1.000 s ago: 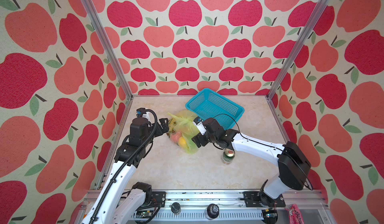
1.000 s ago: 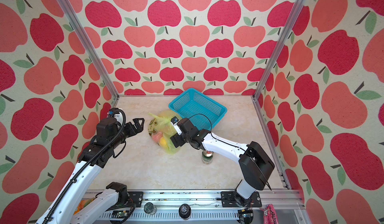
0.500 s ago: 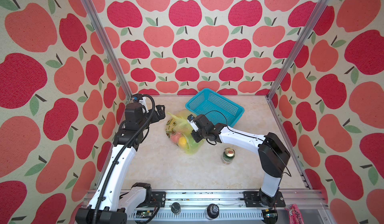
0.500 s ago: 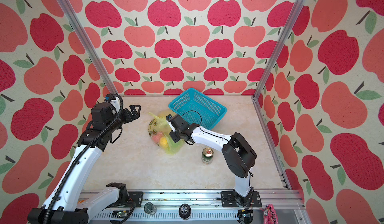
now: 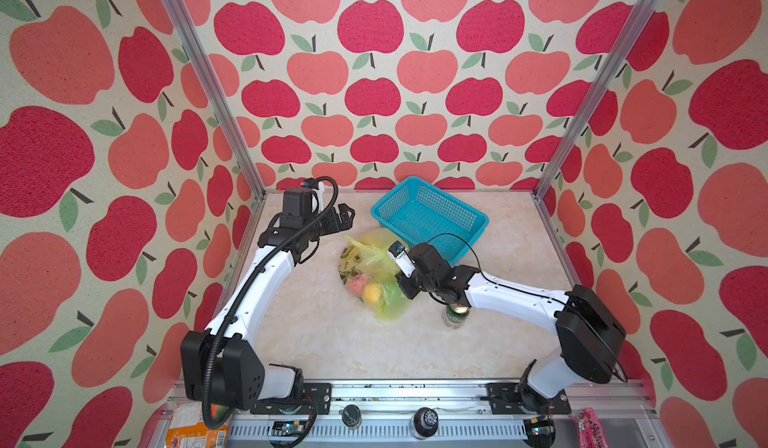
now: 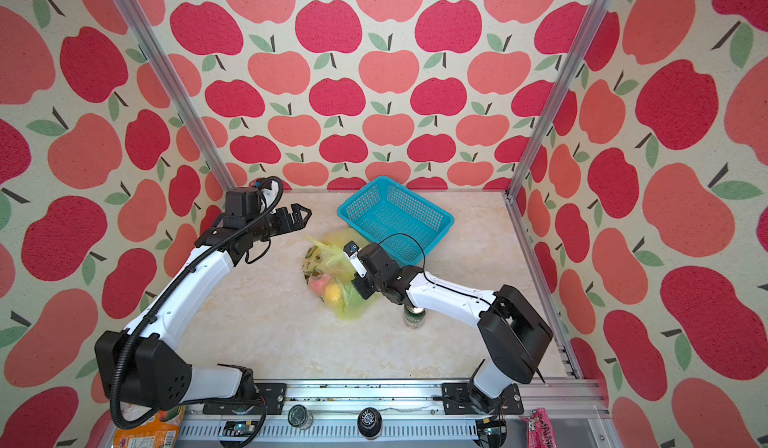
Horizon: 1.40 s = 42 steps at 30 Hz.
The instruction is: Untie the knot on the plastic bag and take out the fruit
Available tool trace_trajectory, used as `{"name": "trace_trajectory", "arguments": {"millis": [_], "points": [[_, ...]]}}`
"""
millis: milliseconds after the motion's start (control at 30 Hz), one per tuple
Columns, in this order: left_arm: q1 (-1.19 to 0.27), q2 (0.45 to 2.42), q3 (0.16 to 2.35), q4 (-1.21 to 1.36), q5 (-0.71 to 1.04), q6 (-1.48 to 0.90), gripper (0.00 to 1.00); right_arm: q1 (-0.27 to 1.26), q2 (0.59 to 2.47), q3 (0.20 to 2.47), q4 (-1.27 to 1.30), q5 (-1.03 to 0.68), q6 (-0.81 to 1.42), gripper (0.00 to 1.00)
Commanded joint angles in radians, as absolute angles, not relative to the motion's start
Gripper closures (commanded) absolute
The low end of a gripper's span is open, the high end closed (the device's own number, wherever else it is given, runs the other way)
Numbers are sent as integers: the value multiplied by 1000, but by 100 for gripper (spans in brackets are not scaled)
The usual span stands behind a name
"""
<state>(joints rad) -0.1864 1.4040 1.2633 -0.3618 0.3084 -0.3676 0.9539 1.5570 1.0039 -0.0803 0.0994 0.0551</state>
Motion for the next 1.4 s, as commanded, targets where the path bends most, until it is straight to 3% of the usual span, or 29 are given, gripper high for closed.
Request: {"name": "trace_trajectory", "arguments": {"millis": [0, 133, 333, 367, 467, 533, 700, 1367], "points": [[-216, 1448, 1315, -345, 345, -349, 0, 961, 1508, 957, 23, 109, 41, 57], [-260, 1523, 1391, -409, 344, -325, 2, 987, 1504, 955, 37, 81, 29, 44], [-324, 1586, 1471, -544, 243, -245, 4, 1046, 1594, 1042, -39, 146, 8, 41], [-326, 1591, 1477, -562, 235, -239, 5, 1053, 1613, 1059, -53, 161, 11, 43], [-327, 1598, 1468, -580, 229, -235, 7, 1054, 1650, 1091, -83, 175, 18, 72], [-327, 1596, 1467, -594, 234, -235, 10, 1057, 1657, 1097, -89, 180, 23, 86], [-330, 1581, 1452, -599, 248, -250, 12, 1058, 1623, 1053, -40, 170, 19, 99], [-356, 1732, 1552, -679, 342, -237, 20, 1058, 1549, 965, 55, 176, 0, 100]]}}
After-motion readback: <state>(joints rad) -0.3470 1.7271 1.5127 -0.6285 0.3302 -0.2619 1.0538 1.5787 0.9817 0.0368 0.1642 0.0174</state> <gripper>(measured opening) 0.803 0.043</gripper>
